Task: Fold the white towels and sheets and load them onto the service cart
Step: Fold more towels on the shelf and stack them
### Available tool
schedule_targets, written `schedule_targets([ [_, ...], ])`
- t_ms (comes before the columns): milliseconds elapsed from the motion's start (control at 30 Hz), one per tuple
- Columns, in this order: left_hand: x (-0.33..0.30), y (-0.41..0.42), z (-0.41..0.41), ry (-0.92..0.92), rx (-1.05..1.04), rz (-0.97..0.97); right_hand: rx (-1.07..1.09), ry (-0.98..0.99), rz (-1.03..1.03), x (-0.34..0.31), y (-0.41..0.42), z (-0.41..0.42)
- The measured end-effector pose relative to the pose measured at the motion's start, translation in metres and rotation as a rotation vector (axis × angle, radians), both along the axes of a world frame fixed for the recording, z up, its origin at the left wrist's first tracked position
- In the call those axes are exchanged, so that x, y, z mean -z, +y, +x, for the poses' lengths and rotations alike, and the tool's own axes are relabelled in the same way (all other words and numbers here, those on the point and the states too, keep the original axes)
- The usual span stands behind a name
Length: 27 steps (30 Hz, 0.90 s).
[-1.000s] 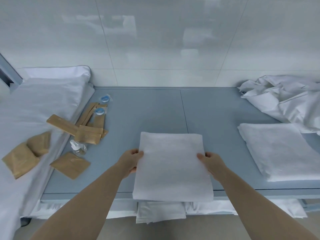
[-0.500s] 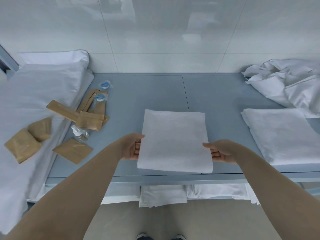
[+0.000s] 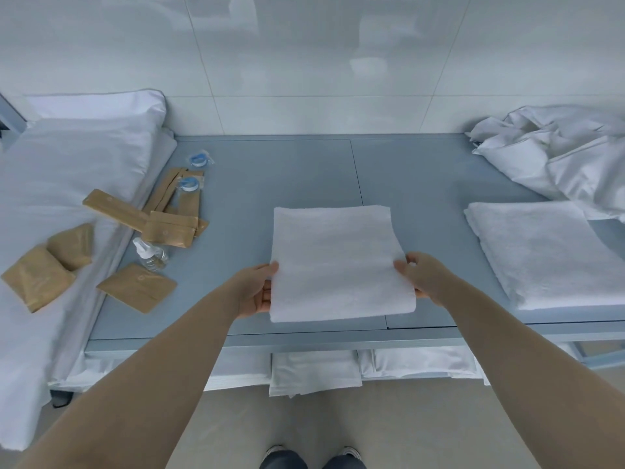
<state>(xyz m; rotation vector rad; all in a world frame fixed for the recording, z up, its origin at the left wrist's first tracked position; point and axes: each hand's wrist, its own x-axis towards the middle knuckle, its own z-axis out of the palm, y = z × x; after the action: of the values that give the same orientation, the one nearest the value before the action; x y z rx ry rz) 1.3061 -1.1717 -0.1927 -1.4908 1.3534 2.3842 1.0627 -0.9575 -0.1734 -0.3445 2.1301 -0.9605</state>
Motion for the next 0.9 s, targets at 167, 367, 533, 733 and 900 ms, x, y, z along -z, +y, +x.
schedule_targets([
  [167, -0.013, 0.009, -0.003, -0.136, 0.004, -0.134, 0.037, 0.036, 0.082, 0.006, 0.009, 0.008],
  [367, -0.022, 0.027, -0.013, -0.313, 0.112, -1.302, 0.0, 0.764, 0.031, 0.002, 0.002, 0.032],
  [533, 0.001, 0.068, -0.045, -0.241, 0.663, -1.614, -0.456, 0.948, -0.152, 0.019, -0.035, 0.085],
  [733, 0.039, 0.065, -0.052, -0.492, 0.762, -1.551, -0.583, 0.99, 0.132, 0.054, -0.041, 0.086],
  [900, 0.04, 0.062, -0.05, -0.557, 0.713, -1.48, -0.55, 0.913, 0.283, 0.056, -0.04, 0.068],
])
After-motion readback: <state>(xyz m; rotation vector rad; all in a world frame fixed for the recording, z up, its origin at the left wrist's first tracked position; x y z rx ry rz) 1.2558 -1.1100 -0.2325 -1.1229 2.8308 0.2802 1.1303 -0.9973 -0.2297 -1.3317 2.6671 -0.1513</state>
